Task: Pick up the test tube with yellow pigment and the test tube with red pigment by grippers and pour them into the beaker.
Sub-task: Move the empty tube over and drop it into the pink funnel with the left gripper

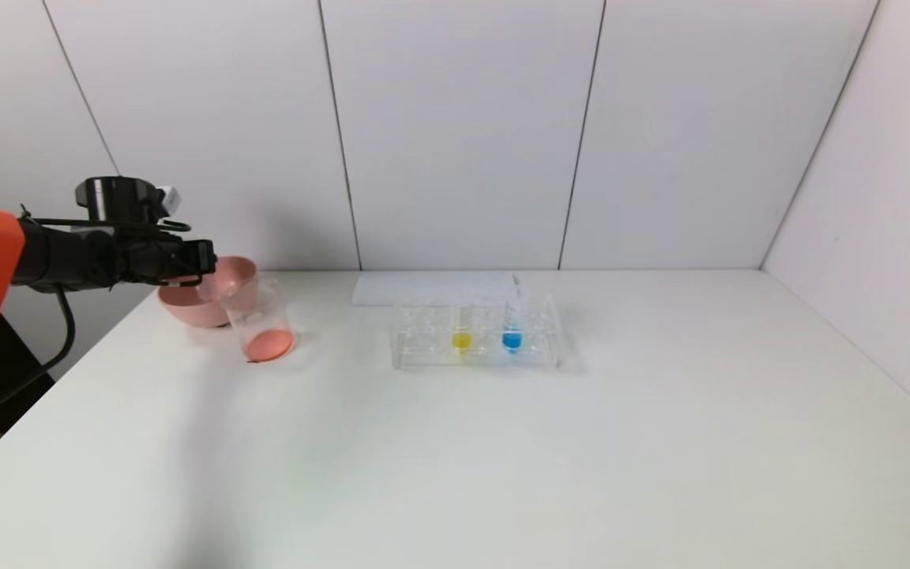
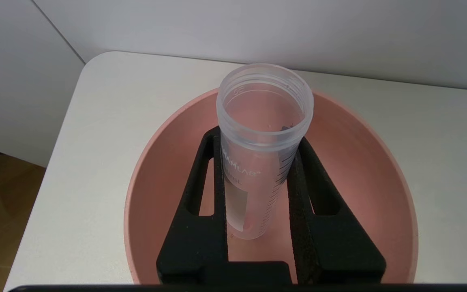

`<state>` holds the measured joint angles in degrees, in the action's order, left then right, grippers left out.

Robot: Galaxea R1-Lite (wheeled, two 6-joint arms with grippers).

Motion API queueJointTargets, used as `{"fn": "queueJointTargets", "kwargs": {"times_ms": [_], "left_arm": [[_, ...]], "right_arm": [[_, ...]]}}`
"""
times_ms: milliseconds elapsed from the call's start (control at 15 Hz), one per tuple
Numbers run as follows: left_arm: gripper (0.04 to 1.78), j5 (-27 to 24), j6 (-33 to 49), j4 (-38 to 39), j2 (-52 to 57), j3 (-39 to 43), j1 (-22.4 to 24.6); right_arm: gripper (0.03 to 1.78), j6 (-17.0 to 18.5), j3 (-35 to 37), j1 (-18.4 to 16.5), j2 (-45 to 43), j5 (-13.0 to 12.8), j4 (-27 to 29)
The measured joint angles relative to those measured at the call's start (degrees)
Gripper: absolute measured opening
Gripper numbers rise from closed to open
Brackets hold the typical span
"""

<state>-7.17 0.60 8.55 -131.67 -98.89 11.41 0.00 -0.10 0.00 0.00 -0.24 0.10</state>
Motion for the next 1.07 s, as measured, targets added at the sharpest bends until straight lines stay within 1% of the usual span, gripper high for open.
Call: {"fn": "queueJointTargets", "kwargs": {"times_ms": [1067], "left_arm": [[0.44, -0.1, -0.1, -0.3, -0.4, -1.2, 0.8]], "right_arm": [[1.70, 0.0, 0.0, 0.0, 0.0, 0.0, 0.0]]}}
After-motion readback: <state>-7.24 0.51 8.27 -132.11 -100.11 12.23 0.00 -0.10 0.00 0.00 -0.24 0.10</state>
